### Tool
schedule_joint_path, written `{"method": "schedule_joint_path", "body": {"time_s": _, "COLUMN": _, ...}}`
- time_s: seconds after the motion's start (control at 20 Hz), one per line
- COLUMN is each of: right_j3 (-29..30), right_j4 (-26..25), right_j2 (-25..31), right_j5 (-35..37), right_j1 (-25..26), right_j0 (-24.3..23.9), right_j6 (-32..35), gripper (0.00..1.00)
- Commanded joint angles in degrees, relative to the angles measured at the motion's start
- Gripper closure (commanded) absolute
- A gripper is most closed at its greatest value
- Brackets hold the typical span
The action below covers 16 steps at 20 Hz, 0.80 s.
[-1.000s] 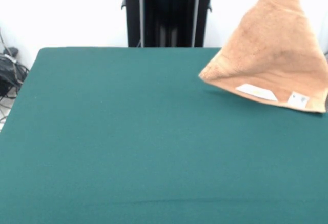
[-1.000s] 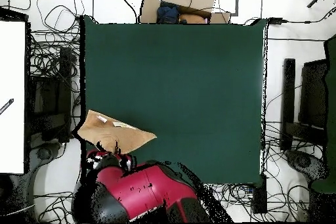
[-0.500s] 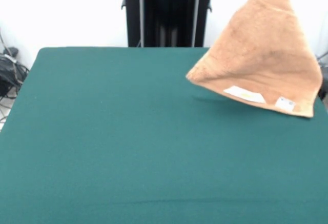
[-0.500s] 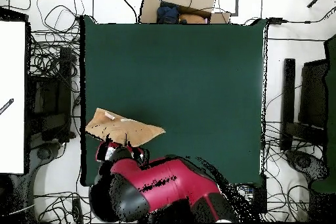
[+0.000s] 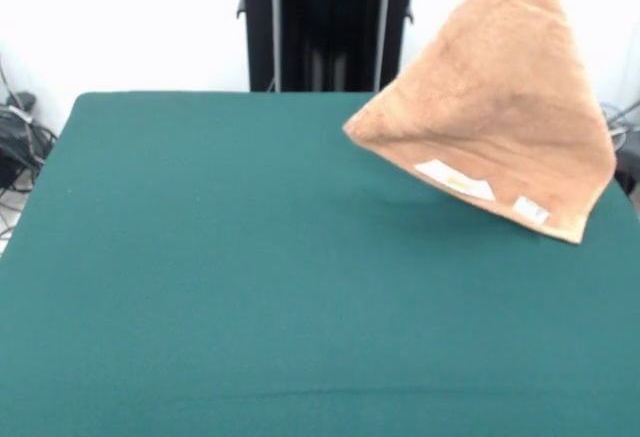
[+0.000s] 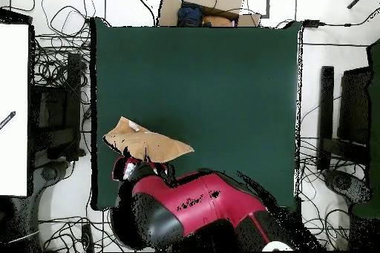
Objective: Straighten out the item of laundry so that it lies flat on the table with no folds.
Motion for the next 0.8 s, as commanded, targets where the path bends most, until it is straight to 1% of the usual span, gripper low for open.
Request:
{"method": "schedule_joint_path", "body": {"time_s": 0.05, "right_j3": -0.2, "right_j4": 2.48, "right_j2": 10.48, "right_j5": 8.8, "right_j1": -1.2, "right_j0": -1.2, "right_j6": -3.02, "gripper": 1.0}}
{"method": "schedule_joint_path", "body": {"time_s": 0.2, "right_j3": -0.1, "right_j4": 0.36, "right_j2": 10.99, "right_j5": 8.18, "right_j1": -0.59, "right_j0": -1.65, "right_j6": -3.43, "gripper": 1.0}}
{"method": "schedule_joint_path", "body": {"time_s": 0.4, "right_j3": -0.06, "right_j4": -2.35, "right_j2": 10.26, "right_j5": 6.74, "right_j1": 0.95, "right_j0": -1.71, "right_j6": -4.1, "gripper": 1.0}}
{"method": "schedule_joint_path", "body": {"time_s": 0.6, "right_j3": -1.12, "right_j4": -8.88, "right_j2": 0.42, "right_j5": 4.63, "right_j1": 4.55, "right_j0": 3.51, "right_j6": -4.97, "gripper": 1.0}}
{"method": "schedule_joint_path", "body": {"time_s": 0.8, "right_j3": -3.78, "right_j4": -16.07, "right_j2": -7.45, "right_j5": 4.04, "right_j1": 9.03, "right_j0": 7.86, "right_j6": -4.12, "gripper": 1.0}}
